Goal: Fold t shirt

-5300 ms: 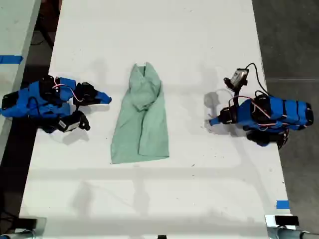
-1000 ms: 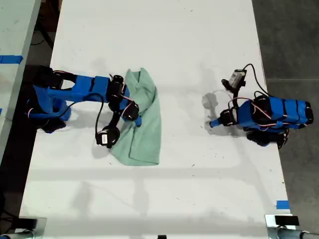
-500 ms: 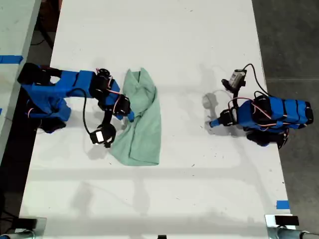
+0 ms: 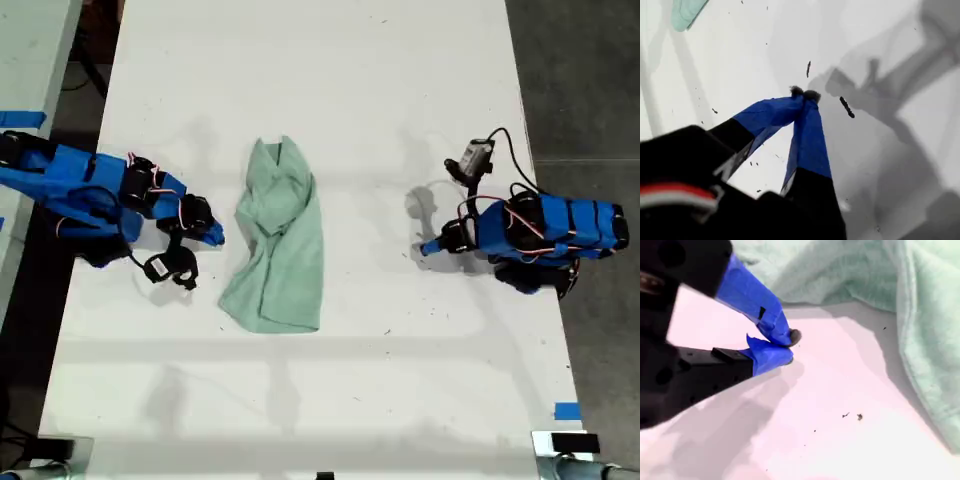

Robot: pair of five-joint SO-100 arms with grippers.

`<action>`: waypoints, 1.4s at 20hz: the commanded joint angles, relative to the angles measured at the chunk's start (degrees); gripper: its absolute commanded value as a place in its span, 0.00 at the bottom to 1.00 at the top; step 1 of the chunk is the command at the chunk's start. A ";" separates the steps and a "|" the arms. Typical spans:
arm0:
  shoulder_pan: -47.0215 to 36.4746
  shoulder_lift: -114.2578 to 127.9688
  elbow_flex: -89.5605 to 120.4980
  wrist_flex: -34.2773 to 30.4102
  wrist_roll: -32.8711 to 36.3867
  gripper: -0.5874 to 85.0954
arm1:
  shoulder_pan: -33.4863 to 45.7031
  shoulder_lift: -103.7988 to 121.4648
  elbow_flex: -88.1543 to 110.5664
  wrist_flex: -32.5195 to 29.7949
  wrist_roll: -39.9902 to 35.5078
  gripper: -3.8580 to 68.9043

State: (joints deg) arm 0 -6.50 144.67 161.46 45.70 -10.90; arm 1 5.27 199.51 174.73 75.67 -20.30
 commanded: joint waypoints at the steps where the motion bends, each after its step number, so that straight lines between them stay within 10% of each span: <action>1: -5.36 8.17 13.18 -9.14 -0.09 0.00 | 0.18 0.70 3.60 0.00 -0.18 0.02; 4: -4.75 60.38 27.33 12.83 2.90 0.00 | 0.18 0.70 3.52 0.09 -0.09 0.02; 28: -3.16 57.48 27.33 13.01 2.20 0.01 | -0.18 0.79 3.52 0.09 0.09 0.02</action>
State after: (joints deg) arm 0 -10.20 201.80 186.24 58.62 -8.17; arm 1 5.27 199.51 174.73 75.67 -20.30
